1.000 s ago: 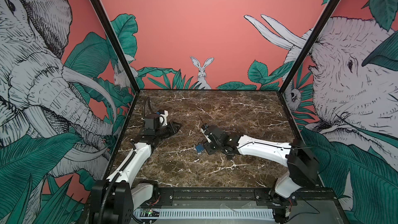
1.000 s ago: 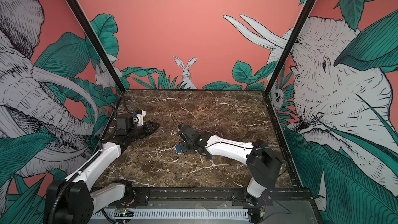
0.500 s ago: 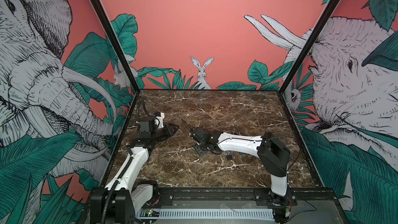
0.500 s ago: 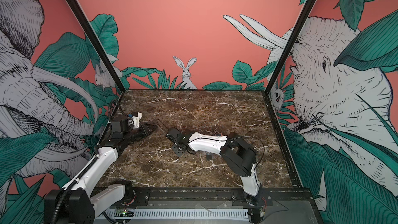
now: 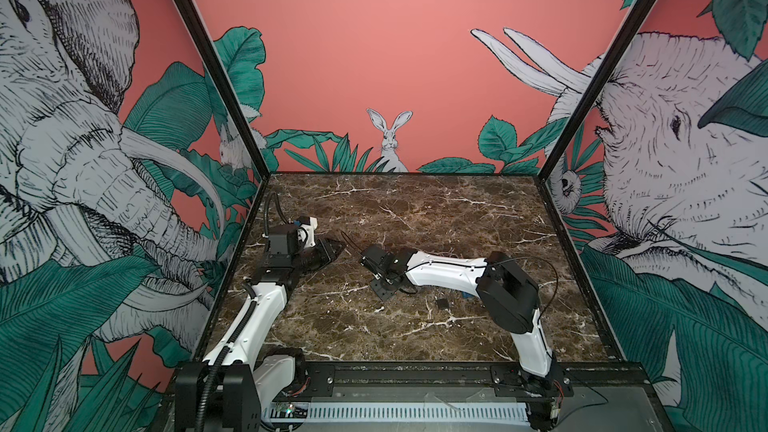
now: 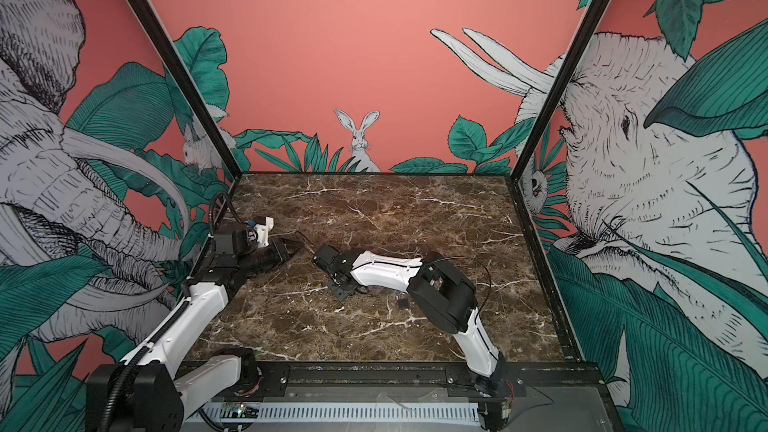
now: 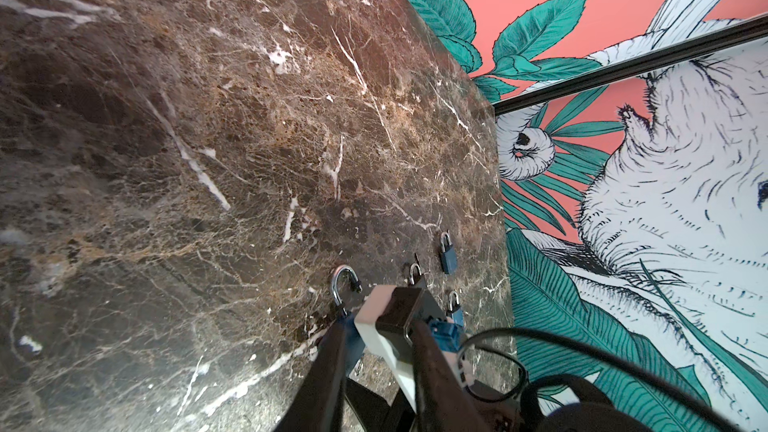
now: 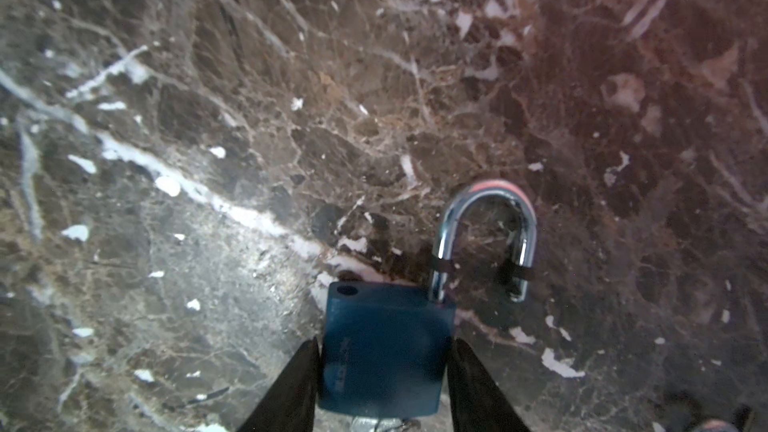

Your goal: Lock with the key

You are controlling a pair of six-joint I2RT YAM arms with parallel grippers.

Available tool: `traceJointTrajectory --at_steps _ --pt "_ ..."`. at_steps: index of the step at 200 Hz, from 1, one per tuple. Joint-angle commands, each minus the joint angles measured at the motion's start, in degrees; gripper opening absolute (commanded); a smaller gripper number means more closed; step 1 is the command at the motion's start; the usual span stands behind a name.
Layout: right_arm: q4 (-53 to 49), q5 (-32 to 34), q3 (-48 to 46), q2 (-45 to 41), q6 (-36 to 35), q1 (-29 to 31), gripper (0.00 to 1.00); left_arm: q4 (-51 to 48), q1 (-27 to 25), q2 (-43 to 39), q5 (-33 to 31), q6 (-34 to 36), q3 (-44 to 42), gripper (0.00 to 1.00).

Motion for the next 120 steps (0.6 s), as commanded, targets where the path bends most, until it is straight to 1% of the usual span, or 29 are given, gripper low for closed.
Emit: traceJointTrajectory --at_steps 1,21,54,82,99,120 --pt "-2.92 -0.88 2.21 1.86 0.34 0.31 0.46 0.62 0.5 -0.11 0.83 -0.46 -0.42 0.3" --pt "-3.65 -1.63 3.12 2.66 0.52 0.32 0.45 0.7 0.53 -0.11 1.12 -0.48 -0.57 0.3" --pt "-4.66 -2.52 3.83 3.65 1.31 0.09 0.51 1.16 0.66 -0.41 1.12 -0.65 -1.17 0.3" --pt "-5.58 -2.98 4.83 4.61 1.41 -0.02 0.53 1.36 0.77 -0.54 1.22 -0.77 -1.29 0.3" --pt "-6.42 -2.88 5.75 5.42 1.5 -0.13 0.53 1.35 0.76 -0.55 1.18 -0.72 -1.27 0.3" --pt "-7.35 -2.95 6.74 6.25 1.54 -0.1 0.48 1.36 0.84 -0.48 1.22 -0.7 -1.32 0.3"
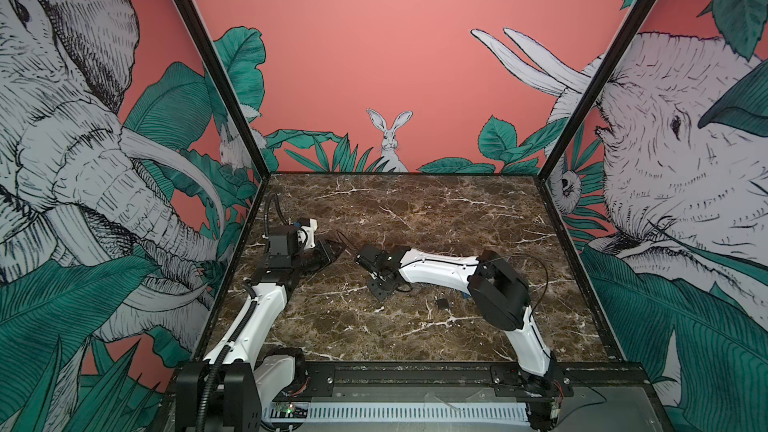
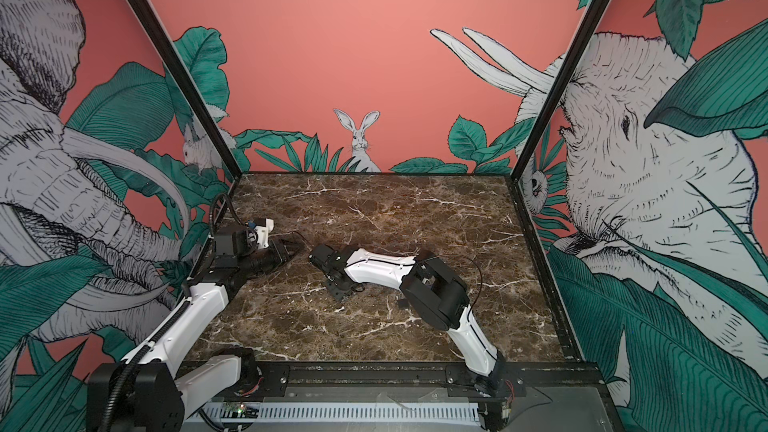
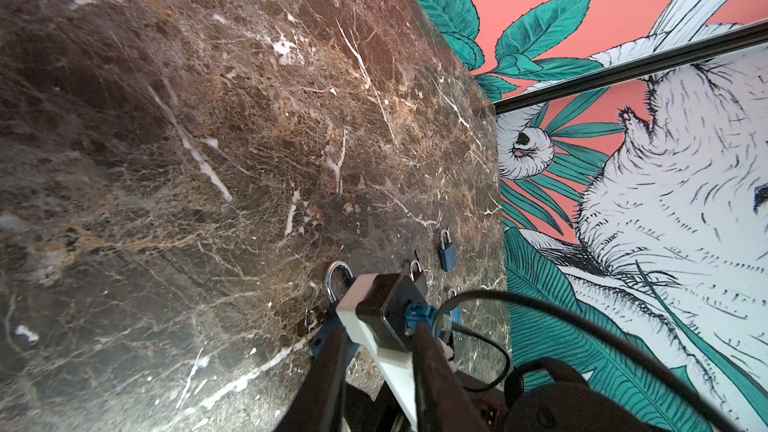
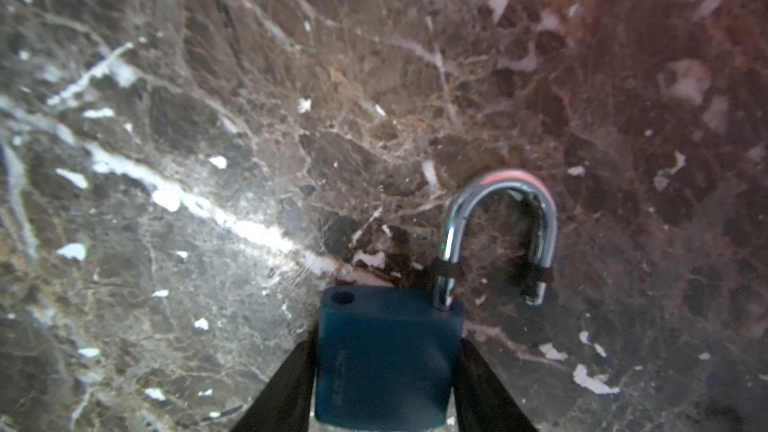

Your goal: Lock with the key

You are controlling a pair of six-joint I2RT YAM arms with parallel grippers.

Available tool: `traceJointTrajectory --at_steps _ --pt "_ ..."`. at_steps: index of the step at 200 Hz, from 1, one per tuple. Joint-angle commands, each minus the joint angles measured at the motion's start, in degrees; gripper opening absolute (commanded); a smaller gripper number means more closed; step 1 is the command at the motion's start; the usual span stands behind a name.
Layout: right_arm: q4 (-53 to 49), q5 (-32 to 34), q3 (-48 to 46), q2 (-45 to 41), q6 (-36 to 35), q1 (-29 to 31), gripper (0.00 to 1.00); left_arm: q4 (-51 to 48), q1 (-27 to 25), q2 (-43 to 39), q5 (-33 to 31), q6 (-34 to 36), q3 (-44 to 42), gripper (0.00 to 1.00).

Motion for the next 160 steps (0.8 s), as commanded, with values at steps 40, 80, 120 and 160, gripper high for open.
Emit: traceJointTrajectory --at_steps 40,80,120,160 --pt "-3.52 -0.2 1.72 1.89 0.95 -0.06 0.31 0.9 0.48 -0.56 0.5 0.45 -0.68 0.3" --pt "1.7 1.28 -4.64 -7.33 0.3 -0.1 0.23 -2.59 0.48 -0.98 1.93 3.99 0.21 0.26" --pt "0.06 4.06 -7.46 -16.87 -3.19 -0.19 0.18 -1.8 -0.64 -1.84 6.85 6.2 -0.81 0.22" --pt "-1.02 3.61 -8.86 -22.85 -3.64 -0.19 0.18 1.54 -8.38 -1.66 7.58 5.08 -3.13 0.26"
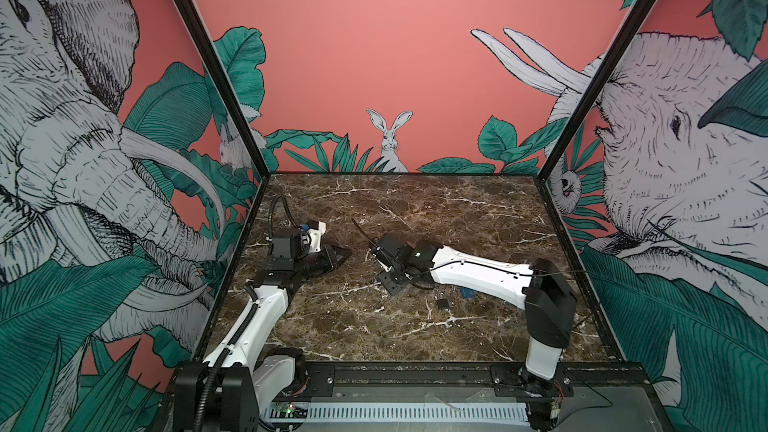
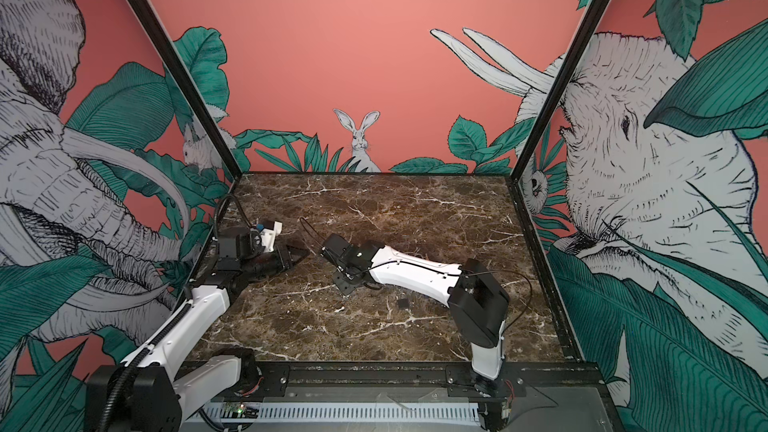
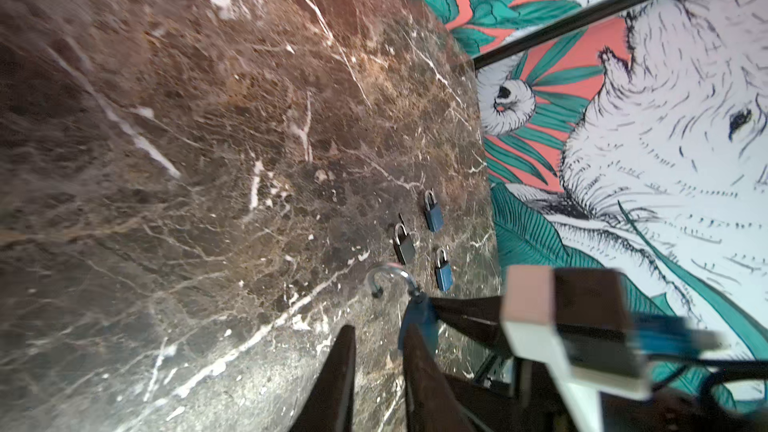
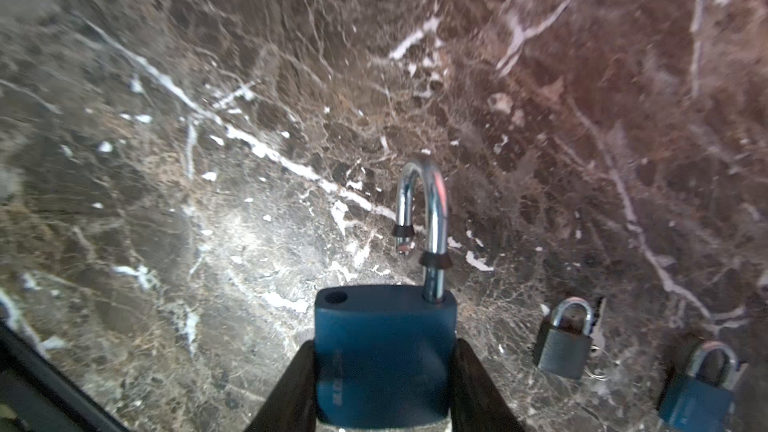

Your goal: Lock with the key

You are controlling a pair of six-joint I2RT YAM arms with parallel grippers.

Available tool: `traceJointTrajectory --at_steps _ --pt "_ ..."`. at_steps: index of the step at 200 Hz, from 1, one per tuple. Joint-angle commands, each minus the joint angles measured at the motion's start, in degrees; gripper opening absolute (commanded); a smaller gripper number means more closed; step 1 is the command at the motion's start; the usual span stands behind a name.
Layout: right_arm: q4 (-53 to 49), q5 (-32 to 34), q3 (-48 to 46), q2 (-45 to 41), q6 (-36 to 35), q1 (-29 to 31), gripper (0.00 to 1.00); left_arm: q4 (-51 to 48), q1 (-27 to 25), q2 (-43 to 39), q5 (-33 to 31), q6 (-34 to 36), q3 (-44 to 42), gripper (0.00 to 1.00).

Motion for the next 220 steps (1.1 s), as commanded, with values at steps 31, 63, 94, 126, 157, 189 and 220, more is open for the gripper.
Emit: traceJointTrajectory --at_steps 31,63,94,126,157,189,220 --pt "1.23 -0.69 -2.92 -7.6 -0.47 -0.15 0.17 10.17 -8.78 -0.07 2.7 -3.95 -2.81 0.3" --pt "2.55 -3.07 -4.31 -10.37 0.13 -0.19 0.17 12.7 -12.2 1.87 1.51 -5.01 -2.01 0.31" --pt "2.48 -2.94 -4.98 -11.02 0.37 -0.18 0.17 18.55 -14.03 4.04 2.38 -9.11 -2.09 0.32" --pt "3.31 -2.67 -5.27 -11.34 0.69 -0.19 0.17 18.4 -16.72 6.56 2.49 -8.94 -0.39 0.34" --pt "3.52 -2.87 -5.03 -11.06 0.71 -0.19 0.16 18.8 -18.08 9.24 2.44 -9.07 1.07 0.36" --pt "3.97 -3.52 -5.01 -11.12 0.87 -0.17 0.15 19.57 -18.88 11.83 1.88 -9.24 2.35 0.36" --pt "4.07 -4.01 -5.08 -11.02 0.97 -0.17 0.13 21.13 -19.06 14.1 1.6 -9.59 3.47 0.36"
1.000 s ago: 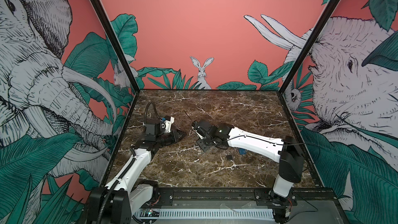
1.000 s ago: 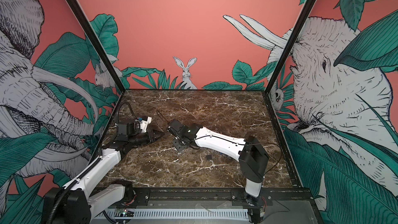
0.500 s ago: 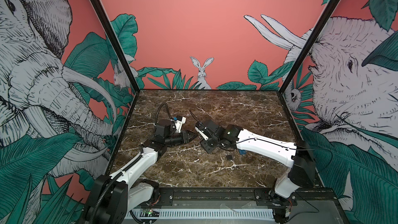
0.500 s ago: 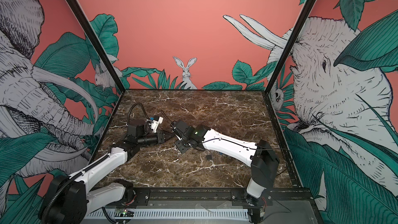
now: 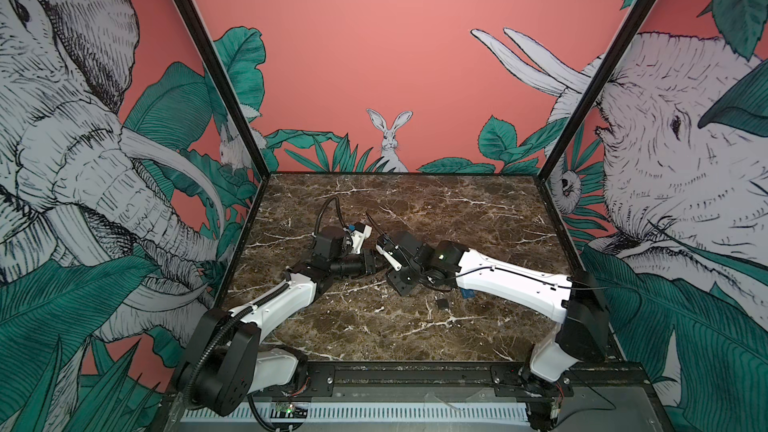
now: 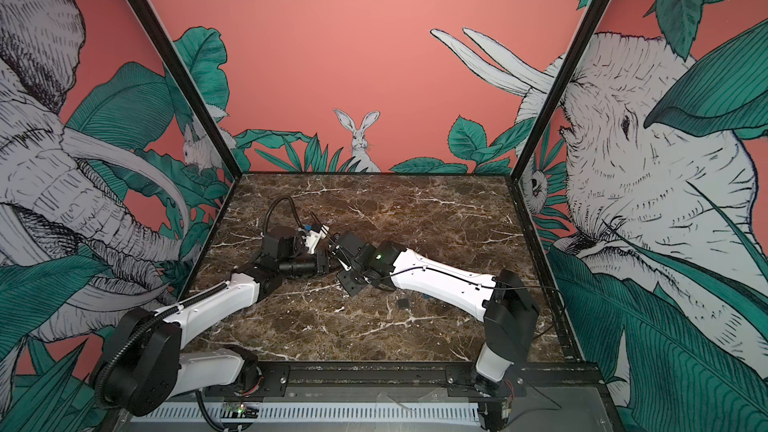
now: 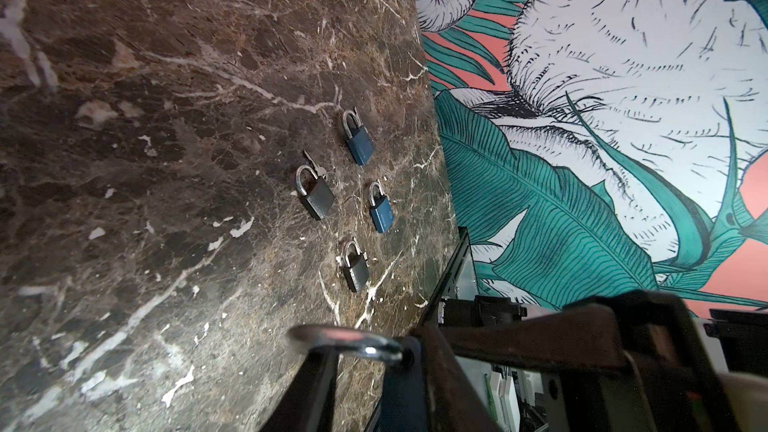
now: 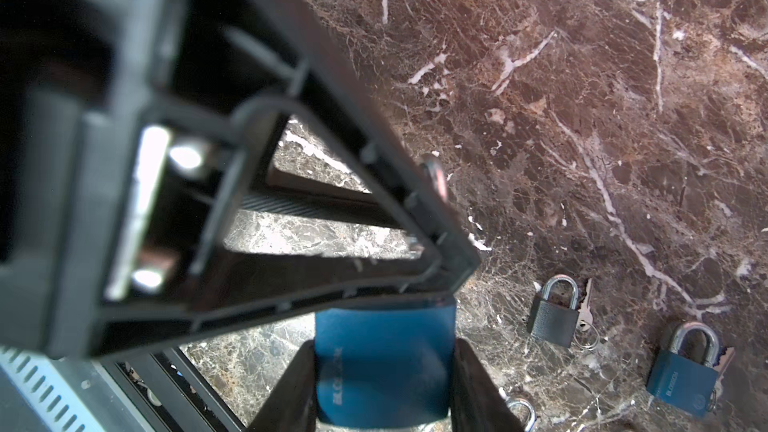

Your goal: Lock with the key

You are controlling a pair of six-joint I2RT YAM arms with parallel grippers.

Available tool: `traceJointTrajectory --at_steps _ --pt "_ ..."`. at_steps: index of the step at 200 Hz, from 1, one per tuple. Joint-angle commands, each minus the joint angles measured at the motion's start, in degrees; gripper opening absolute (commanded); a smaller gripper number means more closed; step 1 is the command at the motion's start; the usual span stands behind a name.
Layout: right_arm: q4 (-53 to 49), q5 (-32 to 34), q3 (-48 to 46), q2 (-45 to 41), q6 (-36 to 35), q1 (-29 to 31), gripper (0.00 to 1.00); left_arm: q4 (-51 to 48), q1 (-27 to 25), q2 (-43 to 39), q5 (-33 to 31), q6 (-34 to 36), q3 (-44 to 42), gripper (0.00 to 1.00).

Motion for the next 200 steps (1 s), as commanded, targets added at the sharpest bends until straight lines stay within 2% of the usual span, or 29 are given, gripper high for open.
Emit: traceJointTrajectory --at_steps 1,83,124,147,187,200 --pt "2.47 -0.51 0.11 -2.19 0.73 -0.14 0.13 2.78 -0.31 0.86 -0.06 -0.46 2.17 0.36" --pt "2.74 -1.73 -0.08 -2.25 0.59 -0.14 0.11 4.01 -0.37 4.74 -0.32 -0.38 4.61 0.33" --pt "2.78 -1.89 0.1 -2.39 0.4 -0.13 0.1 4.2 -0.4 5.67 -0.03 -0.43 4.73 0.27" --pt "2.86 -2.12 0.1 -2.34 0.38 -0.15 0.1 4.39 -0.46 5.98 0.23 -0.39 4.69 0.21" --pt "2.97 -2.3 0.12 -2.51 0.4 -0.15 0.08 5.51 -0.48 6.95 0.65 -1.04 4.52 0.0" --pt "3.16 -2.3 -0.12 -2.44 0.38 -0.15 0.07 6.06 -0.5 7.14 0.73 -1.51 4.35 0.0"
